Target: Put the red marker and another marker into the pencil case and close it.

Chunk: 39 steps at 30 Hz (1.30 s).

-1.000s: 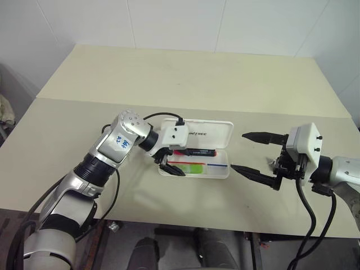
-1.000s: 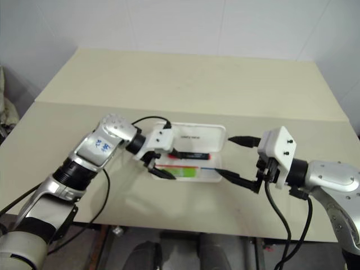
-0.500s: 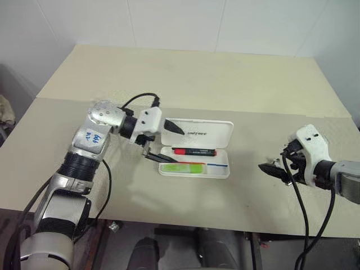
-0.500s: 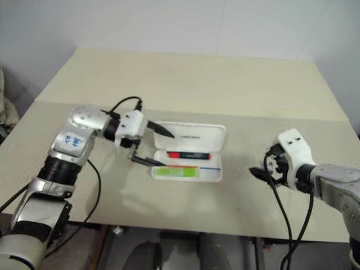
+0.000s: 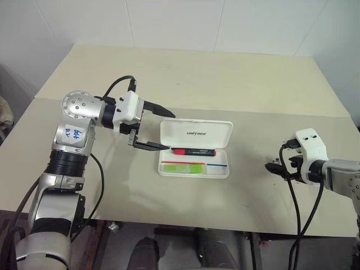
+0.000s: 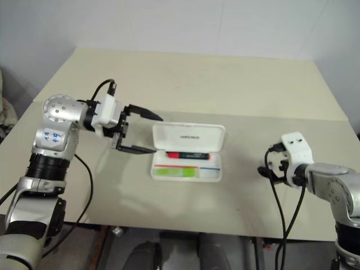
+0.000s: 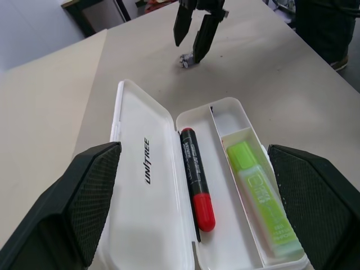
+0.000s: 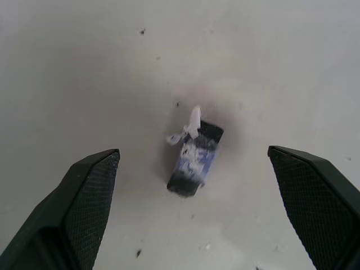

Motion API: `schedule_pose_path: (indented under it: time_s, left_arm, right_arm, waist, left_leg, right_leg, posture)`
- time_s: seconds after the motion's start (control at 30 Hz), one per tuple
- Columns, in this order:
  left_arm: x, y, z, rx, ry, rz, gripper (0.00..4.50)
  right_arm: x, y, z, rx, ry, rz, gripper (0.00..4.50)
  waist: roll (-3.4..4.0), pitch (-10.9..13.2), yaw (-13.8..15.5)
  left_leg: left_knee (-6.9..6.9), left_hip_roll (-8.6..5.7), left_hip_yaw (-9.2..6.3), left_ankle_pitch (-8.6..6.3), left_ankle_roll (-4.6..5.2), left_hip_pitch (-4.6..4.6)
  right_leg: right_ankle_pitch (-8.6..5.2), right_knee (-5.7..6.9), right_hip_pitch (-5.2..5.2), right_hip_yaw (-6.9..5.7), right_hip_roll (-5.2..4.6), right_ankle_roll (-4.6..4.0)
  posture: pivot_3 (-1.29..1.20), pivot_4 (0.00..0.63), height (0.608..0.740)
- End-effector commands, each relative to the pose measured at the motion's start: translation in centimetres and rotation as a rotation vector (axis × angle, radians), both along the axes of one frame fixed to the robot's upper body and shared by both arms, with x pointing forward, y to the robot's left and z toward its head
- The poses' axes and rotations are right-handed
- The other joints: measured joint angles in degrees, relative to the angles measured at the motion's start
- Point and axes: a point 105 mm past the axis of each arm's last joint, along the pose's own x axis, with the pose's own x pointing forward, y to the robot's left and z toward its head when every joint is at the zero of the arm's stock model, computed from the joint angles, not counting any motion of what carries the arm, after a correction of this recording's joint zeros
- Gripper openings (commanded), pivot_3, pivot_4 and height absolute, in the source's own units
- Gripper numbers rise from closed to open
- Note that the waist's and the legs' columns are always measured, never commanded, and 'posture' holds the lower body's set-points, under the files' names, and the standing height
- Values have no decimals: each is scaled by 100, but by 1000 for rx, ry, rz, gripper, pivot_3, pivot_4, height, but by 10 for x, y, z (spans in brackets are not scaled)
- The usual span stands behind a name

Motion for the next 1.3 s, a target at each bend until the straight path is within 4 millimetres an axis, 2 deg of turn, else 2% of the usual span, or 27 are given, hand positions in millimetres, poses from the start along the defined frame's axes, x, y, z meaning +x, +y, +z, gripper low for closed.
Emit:
schedule_pose_path:
  time_s: [0.03, 0.13, 0.33, 0.43, 0.53, 0.6, 0.73, 0.83, 0.87, 0.93, 1.17, 1.3]
  left_arm:
    - [-7, 3, 13, -37, -51, -4, 4496]
    - [-9, 4, 13, -37, -57, 1, 4500]
    - [-10, 9, 20, -49, -80, 26, 4500]
    - [-10, 10, 19, -50, -81, 30, 4500]
    - [-11, 11, 19, -50, -83, 33, 4500]
    - [-11, 13, 18, -47, -83, 37, 4500]
    - [-9, 16, 16, -38, -78, 44, 4500]
    - [-9, 19, 13, -30, -64, 46, 4500]
    - [-10, 20, 10, -32, -51, 45, 4500]
    - [-11, 22, 7, -34, -35, 43, 4500]
    - [-13, 24, 5, -78, 14, 51, 4500]
    - [-16, 23, 4, -87, 38, 47, 4500]
  right_arm:
    - [9, -2, -3, 26, -1, -28, 4302]
    - [11, -1, -12, 58, 48, -30, 3518]
    - [11, -5, -18, 41, 96, -13, 1331]
    - [14, -4, -16, 42, 93, -4, 398]
    - [20, 1, -5, 32, 32, 66, 381]
    - [22, 15, 10, -1, -50, 223, 381]
    - [20, 30, 27, -109, -146, 488, 381]
    - [5, 55, 40, -152, -162, 786, 381]
    - [0, 70, 45, -157, -183, 907, 381]
    - [-4, 85, 50, -168, -208, 1035, 381]
    - [2, 129, 47, -194, -231, 1238, 381]
    - [5, 141, 42, -203, -205, 1289, 381]
  waist:
    - [0, 0, -3]
    - [0, 0, -24]
    - [-5, -3, -60]
    - [-9, -6, -98]
    - [-12, -7, -114]
    - [-11, -7, -133]
    - [-4, -3, -141]
    - [-2, -1, -134]
    - [-2, -1, -136]
    - [-1, -1, -156]
    - [-2, -1, -132]
    - [-1, -1, -117]
  left_leg:
    - [0, 0, 0, 0, 0, -1]
    - [-1, 0, 3, 0, 0, 0]
    - [-1, 1, 2, 0, 0, 1]
    - [-1, 1, 2, 0, 0, 1]
    - [0, 1, 2, 0, 0, 0]
    - [0, 1, 7, 0, 0, 0]
    - [-10, 3, 11, 0, 0, 0]
    - [-14, 5, 12, -1, 1, -1]
    - [-14, 7, 11, -1, 1, -1]
    - [-13, 8, 13, -2, 2, 2]
    - [0, 11, 12, -2, 2, 0]
    - [-2, 12, 12, -2, 2, -4]
  right_leg:
    - [0, 0, 0, 0, 0, 0]
    - [1, -3, 0, 2, 0, 2]
    - [3, -5, 2, 1, 0, 4]
    - [5, -8, 4, 1, -1, 6]
    - [10, -17, 7, 2, -1, 9]
    - [15, -24, 8, 5, -1, 12]
    - [16, -30, 5, 7, 2, 13]
    - [16, -35, 4, 7, 5, 13]
    - [16, -35, 4, 6, 6, 13]
    - [16, -34, 4, 9, 7, 13]
    - [17, -27, 3, 8, 8, 8]
    - [16, -27, -2, 6, 8, 6]
  posture:
    - [0, 150, 740]
    - [0, 150, 740]
    - [0, 150, 740]
    - [0, 150, 740]
    - [0, 150, 740]
    - [0, 150, 740]
    - [0, 150, 740]
    - [0, 150, 740]
    - [0, 150, 740]
    - [0, 150, 740]
    - [0, 150, 740]
    - [0, 150, 740]
